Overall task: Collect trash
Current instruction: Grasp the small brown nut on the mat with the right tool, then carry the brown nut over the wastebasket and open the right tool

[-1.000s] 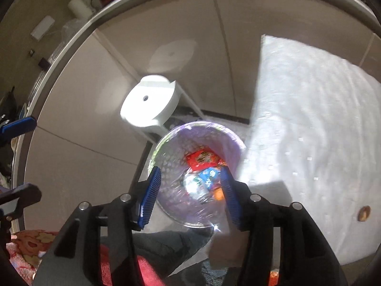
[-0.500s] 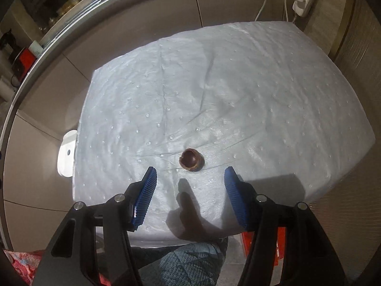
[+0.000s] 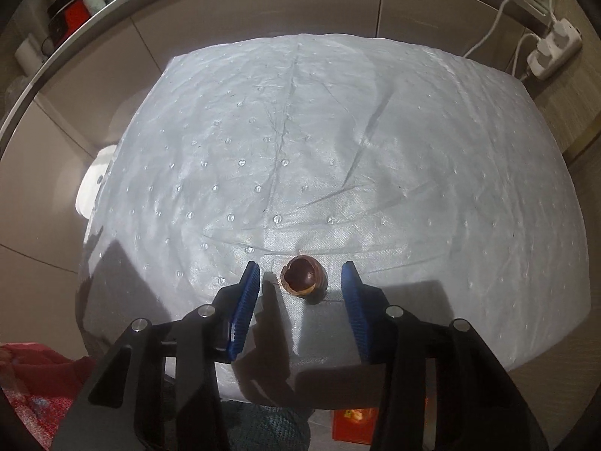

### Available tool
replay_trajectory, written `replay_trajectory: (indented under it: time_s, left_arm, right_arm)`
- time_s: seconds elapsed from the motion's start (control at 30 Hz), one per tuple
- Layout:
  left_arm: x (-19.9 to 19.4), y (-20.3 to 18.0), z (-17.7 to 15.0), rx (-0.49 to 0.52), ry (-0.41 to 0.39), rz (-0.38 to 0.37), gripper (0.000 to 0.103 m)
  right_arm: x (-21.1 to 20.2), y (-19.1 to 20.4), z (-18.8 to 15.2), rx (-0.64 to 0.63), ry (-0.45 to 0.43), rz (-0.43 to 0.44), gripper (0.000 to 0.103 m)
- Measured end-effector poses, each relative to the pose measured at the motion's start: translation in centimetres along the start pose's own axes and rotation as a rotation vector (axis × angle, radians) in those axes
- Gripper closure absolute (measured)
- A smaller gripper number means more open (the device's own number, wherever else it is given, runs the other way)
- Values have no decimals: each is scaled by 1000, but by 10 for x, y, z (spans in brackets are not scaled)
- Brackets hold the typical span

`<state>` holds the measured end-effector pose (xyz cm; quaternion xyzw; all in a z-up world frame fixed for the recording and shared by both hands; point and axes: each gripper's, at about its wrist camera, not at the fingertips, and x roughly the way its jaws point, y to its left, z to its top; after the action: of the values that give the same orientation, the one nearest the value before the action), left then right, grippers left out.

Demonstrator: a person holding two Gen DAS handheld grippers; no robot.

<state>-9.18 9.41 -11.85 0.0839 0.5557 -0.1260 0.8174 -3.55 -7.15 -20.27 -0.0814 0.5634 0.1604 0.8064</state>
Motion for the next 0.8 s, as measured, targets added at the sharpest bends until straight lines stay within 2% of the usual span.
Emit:
replay_trajectory:
  time_s: [0.17,0.53,0.8]
  left_arm:
    - [7,-7,7,-6,11,-5,11]
    - [6,-1,7,-43,1,-3,11]
    - [-5,22,-6,-97,-17,5,11]
  right_arm:
    - [10,7,-1,-97,38,-32,78]
    - [-1,1,6,-82,20,8,78]
    - [-29,36,22,-120,-34,51,78]
